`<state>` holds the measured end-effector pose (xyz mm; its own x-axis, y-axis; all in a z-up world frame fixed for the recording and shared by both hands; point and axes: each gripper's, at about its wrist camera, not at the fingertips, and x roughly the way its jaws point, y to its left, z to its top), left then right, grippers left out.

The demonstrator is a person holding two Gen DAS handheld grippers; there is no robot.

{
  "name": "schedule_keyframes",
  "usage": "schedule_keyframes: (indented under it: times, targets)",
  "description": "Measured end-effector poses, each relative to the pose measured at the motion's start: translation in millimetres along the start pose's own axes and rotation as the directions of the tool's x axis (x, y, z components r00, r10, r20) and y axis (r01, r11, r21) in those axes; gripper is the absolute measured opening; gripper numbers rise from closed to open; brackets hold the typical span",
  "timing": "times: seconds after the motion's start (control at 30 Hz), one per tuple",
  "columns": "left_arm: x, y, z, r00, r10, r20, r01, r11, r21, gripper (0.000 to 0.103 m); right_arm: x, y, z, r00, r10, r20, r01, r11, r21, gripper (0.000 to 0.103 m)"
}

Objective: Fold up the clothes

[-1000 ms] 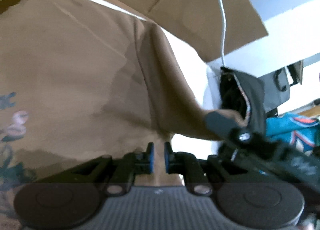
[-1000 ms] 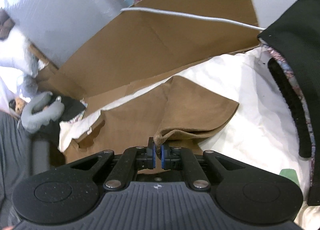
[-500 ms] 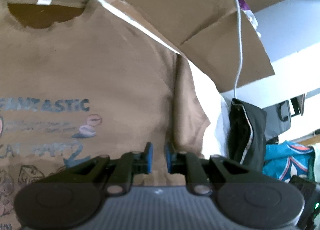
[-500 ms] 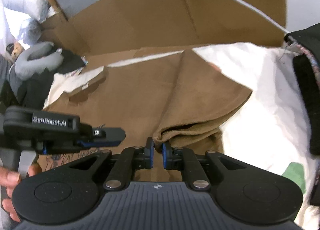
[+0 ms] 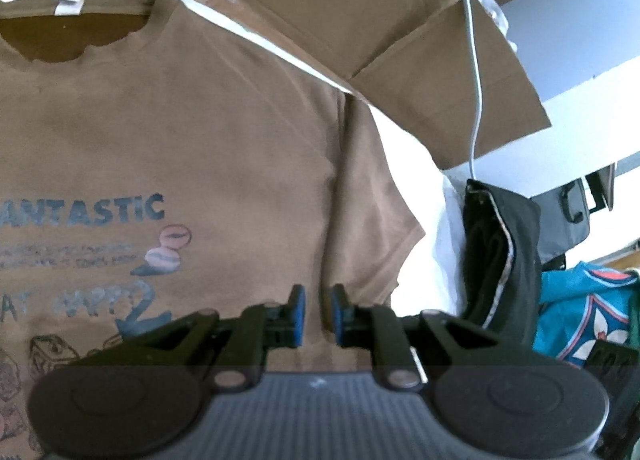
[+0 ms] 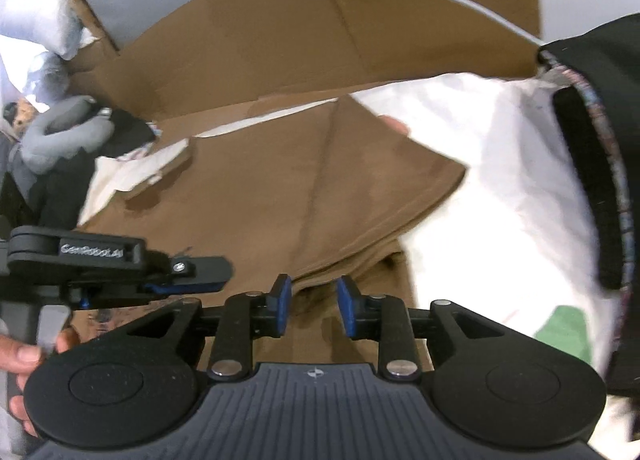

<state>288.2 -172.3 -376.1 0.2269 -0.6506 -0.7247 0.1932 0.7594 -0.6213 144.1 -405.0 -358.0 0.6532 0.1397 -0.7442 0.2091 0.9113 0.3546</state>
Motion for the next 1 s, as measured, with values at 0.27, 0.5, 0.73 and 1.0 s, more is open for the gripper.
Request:
schedule_keyframes:
  times: [0.27,0.5,0.73,1.0]
  targets:
    - [-5.4,3.7,-1.6,1.000,0.018,0.016,-0.018,0.999,0.033,0.017,14.9,-38.3,24.5,0.994,-0.093,0.065,0.088,0.993,0.079,0.042]
    - [-1.7,15.6,-0.2,0.999,0.042,0.025,-0.043,0.999,0.013,0.017,33.6,-70.2,44.1,0.978,-0.179,0.104,0.155,0.967,0.203,0.042]
    - [-4.3,19.3,6.7,0.994,0.046,0.094,-0.055,0.995,0.087,0.017,50.5,-84.4,45.6,0.968,-0.227,0.111,0.200,0.956,0.213,0.042]
    - [7.3,23.0,19.2,0.992,0.058,0.108,-0.066,0.996,0.067,0.017,71.5,-86.1,50.8,0.972,-0.214,0.096,0.187,0.954,0.236,0.039]
